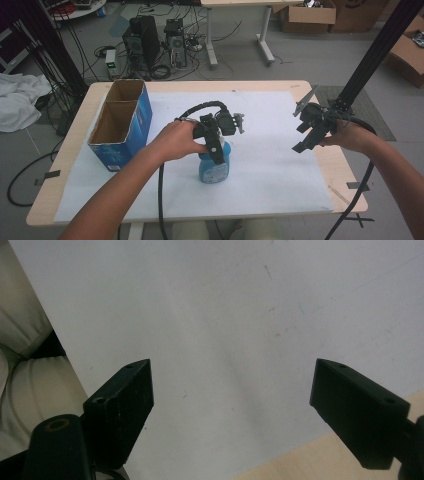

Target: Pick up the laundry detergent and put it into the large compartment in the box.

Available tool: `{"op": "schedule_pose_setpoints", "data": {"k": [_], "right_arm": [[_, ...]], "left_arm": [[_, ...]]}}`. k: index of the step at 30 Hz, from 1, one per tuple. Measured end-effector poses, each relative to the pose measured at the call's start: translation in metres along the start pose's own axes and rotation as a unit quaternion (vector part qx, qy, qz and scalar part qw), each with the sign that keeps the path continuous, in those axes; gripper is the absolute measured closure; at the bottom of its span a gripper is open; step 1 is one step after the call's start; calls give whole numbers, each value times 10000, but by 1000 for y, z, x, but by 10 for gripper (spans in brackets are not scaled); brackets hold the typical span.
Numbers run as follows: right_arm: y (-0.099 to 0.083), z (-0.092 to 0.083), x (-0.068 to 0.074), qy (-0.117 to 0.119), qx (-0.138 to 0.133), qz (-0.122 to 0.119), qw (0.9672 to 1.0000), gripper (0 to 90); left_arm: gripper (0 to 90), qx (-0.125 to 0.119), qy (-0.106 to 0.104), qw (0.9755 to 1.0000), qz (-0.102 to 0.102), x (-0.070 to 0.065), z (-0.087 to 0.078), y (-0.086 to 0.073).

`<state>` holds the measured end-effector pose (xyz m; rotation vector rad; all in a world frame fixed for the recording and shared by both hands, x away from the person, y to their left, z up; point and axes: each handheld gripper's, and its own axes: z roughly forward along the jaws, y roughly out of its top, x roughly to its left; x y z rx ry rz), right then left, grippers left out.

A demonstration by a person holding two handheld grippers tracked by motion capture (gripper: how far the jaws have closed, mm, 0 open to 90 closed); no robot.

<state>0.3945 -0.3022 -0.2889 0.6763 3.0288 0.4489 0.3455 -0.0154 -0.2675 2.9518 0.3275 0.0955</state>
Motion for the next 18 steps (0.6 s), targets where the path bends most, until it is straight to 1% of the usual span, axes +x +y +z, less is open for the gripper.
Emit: {"op": "schedule_pose_setpoints", "data": {"k": [3, 4, 10, 18], "right_arm": [[0, 1, 0, 9, -8, 6, 10000, 177], [0, 1, 0, 10, -3, -1, 10000, 176], [0, 2, 0, 18, 6, -7, 10000, 176], [1, 3, 0, 21, 5, -15, 10000, 176]], "left_arm": [[182, -1, -19, 10000, -8, 0, 2, 0], [182, 50, -36, 10000, 7, -1, 5, 0], [183, 79, -75, 9999, -30, -1, 12, -2], [188, 90, -72, 9999, -10, -1, 14, -1]]}}
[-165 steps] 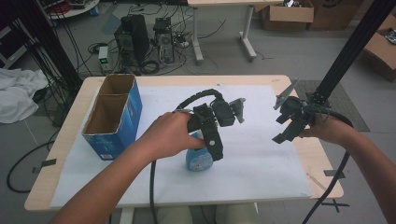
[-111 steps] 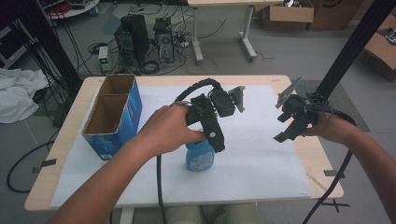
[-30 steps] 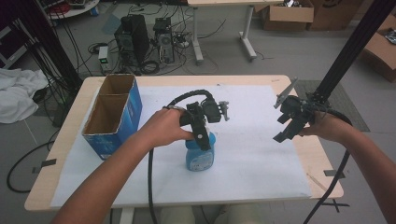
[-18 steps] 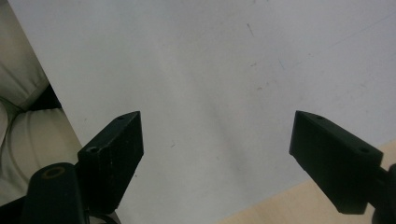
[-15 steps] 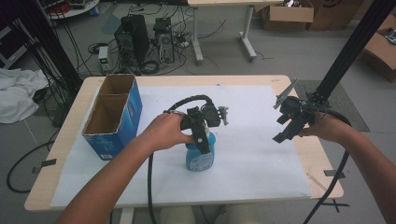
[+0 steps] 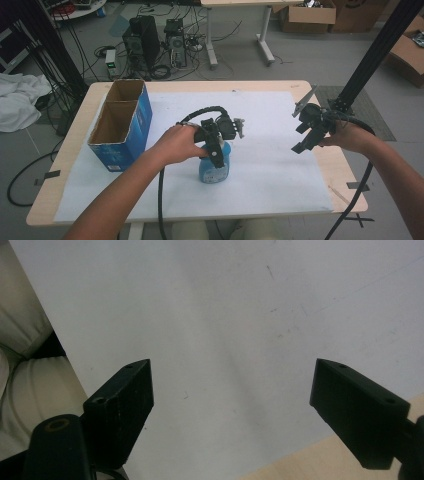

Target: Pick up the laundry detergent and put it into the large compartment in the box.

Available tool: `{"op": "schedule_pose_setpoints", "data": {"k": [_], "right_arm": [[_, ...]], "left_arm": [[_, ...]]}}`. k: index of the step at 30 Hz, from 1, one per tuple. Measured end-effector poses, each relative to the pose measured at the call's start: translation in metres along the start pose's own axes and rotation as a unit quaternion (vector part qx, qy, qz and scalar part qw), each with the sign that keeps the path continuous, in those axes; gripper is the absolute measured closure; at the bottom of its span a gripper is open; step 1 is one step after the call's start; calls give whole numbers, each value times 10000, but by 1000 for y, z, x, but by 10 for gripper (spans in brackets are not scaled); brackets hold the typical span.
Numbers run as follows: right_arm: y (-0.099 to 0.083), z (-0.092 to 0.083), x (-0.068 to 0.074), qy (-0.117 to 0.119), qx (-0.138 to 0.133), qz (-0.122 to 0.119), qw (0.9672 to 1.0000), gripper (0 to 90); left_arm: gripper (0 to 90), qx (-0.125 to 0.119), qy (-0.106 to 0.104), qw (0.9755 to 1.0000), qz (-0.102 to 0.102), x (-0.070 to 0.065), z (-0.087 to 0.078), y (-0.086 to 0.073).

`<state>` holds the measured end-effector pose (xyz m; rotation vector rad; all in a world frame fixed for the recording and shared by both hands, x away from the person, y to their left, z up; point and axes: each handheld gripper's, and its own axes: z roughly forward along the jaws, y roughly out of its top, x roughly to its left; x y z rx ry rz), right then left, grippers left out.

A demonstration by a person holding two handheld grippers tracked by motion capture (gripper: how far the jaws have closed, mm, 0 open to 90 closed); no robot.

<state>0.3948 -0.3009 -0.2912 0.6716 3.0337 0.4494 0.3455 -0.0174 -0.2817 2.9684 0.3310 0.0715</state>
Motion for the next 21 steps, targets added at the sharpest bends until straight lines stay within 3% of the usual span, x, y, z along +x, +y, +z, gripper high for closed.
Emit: {"op": "schedule_pose_setpoints", "data": {"k": [21], "right_arm": [[-1, -1, -1, -6, -23, 12, 10000, 176]], "left_arm": [[238, 21, 3, 10000, 2, 1, 3, 0]]}}
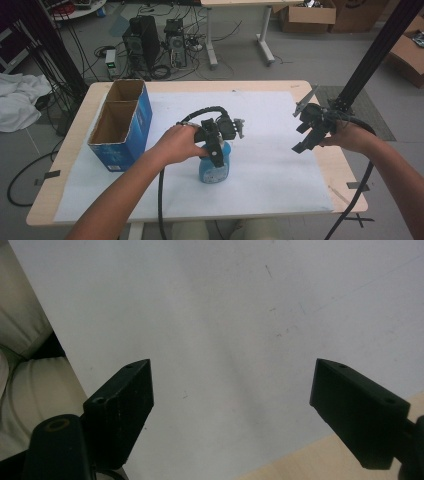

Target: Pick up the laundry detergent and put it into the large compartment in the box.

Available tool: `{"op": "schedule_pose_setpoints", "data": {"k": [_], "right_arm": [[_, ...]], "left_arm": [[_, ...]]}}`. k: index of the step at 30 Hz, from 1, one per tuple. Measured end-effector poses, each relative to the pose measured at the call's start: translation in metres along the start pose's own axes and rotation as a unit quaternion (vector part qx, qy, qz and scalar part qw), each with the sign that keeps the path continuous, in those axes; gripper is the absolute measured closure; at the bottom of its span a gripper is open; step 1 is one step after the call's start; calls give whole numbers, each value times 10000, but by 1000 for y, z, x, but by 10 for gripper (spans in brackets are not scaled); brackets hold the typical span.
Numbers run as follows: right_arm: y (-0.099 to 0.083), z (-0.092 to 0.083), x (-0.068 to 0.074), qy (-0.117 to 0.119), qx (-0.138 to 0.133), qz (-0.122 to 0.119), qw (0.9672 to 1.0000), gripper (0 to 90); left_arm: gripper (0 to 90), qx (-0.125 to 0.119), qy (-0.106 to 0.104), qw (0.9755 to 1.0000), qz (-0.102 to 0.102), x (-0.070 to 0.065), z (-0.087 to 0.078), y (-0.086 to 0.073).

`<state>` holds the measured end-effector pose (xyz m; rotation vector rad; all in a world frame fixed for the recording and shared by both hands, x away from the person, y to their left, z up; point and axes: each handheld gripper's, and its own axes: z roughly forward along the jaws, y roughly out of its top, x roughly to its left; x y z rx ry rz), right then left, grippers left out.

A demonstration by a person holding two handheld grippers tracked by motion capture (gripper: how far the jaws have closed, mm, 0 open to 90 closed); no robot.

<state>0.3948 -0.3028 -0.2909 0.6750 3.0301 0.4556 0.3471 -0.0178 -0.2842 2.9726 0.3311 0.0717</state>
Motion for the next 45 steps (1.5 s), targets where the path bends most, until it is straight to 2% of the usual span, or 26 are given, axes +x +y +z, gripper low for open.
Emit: {"op": "schedule_pose_setpoints", "data": {"k": [20, 29, 45], "right_arm": [[0, -1, 0, -5, -5, -17, 10000, 178], [0, -1, 0, -6, -6, -20, 10000, 178], [0, 0, 1, 23, -13, -12, 10000, 178]], "left_arm": [[292, 5, 24, 10000, -2, 1, 0, -1], [354, -6, 12, 10000, -21, 2, -1, -1], [377, 26, 19, 10000, -66, 1, -1, 0]]}}
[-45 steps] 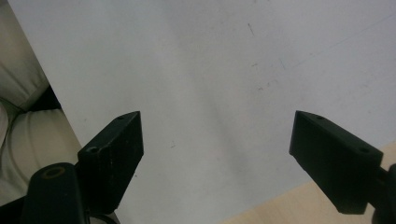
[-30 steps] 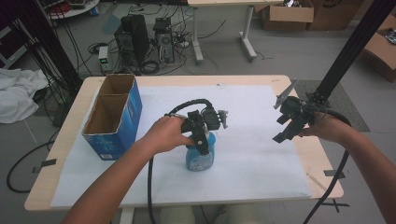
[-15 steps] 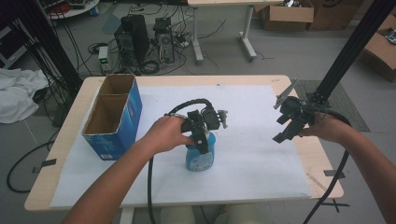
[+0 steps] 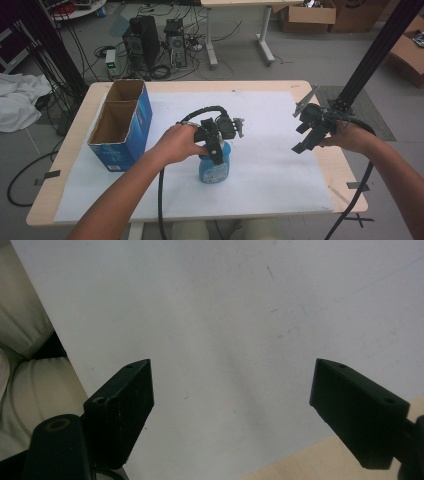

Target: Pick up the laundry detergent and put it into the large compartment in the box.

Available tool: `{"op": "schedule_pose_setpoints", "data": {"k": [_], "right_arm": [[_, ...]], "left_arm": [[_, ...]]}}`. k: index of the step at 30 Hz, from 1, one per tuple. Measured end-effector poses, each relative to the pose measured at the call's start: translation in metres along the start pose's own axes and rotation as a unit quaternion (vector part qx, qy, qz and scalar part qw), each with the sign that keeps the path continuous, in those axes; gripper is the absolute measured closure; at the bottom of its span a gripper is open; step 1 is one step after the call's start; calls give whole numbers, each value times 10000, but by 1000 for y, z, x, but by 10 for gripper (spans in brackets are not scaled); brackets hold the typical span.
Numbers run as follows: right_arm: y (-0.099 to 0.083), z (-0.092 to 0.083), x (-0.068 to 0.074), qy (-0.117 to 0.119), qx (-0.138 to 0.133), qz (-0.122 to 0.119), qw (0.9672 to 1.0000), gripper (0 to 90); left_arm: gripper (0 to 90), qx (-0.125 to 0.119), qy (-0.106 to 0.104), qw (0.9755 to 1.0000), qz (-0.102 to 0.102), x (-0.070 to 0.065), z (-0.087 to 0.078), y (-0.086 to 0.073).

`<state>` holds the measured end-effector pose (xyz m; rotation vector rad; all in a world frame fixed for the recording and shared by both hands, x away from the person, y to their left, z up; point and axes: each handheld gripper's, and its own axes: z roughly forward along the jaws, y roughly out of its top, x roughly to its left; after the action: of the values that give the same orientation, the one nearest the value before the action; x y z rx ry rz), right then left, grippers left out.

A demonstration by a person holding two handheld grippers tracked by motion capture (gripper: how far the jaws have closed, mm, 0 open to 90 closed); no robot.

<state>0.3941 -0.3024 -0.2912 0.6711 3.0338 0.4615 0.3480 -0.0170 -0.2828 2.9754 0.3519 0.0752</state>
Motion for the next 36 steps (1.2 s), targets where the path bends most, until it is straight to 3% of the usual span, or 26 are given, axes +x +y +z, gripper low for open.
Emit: {"op": "schedule_pose_setpoints", "data": {"k": [6, 10, 13, 18, 21, 24, 25, 26, 27, 28, 29, 30, 33, 36], "right_arm": [[0, 1, 1, 13, -12, -17, 10000, 178], [-2, 1, 0, 12, -14, -17, 10000, 178], [-3, 1, 0, 15, -23, -11, 10000, 178], [-2, 0, 3, 17, -40, -44, 10000, 178], [-1, -1, 5, 11, -56, -66, 10000, 178], [-1, -3, 5, -9, -83, -106, 9999, 178], [-1, -4, 5, -18, -83, -150, 9999, 178], [-1, -4, 5, -18, -83, -150, 9999, 178], [0, -5, 6, -24, -95, -161, 9998, 178], [0, -6, 7, -30, -84, -137, 9999, 178], [0, -6, 7, -30, -84, -137, 9999, 178], [0, -6, 7, -37, -96, -151, 9998, 178], [0, -6, 7, -43, -113, -159, 9998, 178], [1, -5, 8, -41, -103, -190, 9998, 178]], "left_arm": [[379, -40, 24, 9998, -218, 4, -6, -2], [379, -213, -76, 9979, -614, 7, -21, -7], [379, -262, -22, 9963, -816, 8, -35, -10], [379, -224, 170, 9928, -1161, 8, -63, -12], [379, -267, 246, 9895, -1399, 9, -82, -14], [380, -349, 328, 9845, -1688, 12, -103, -18], [380, -349, 328, 9845, -1688, 12, -103, -18], [380, -381, 346, 9826, -1782, 13, -110, -19], [380, -441, 411, 9783, -1982, 15, -125, -22], [380, -470, 446, 9765, -2056, 17, -132, -23], [380, -470, 446, 9765, -2056, 17, -132, -23], [380, -488, 494, 9711, -2283, 21, -148, -26], [380, -525, 646, 9634, -2549, 25, -174, -29], [380, -603, 769, 9519, -2903, 31, -199, -33]]}}
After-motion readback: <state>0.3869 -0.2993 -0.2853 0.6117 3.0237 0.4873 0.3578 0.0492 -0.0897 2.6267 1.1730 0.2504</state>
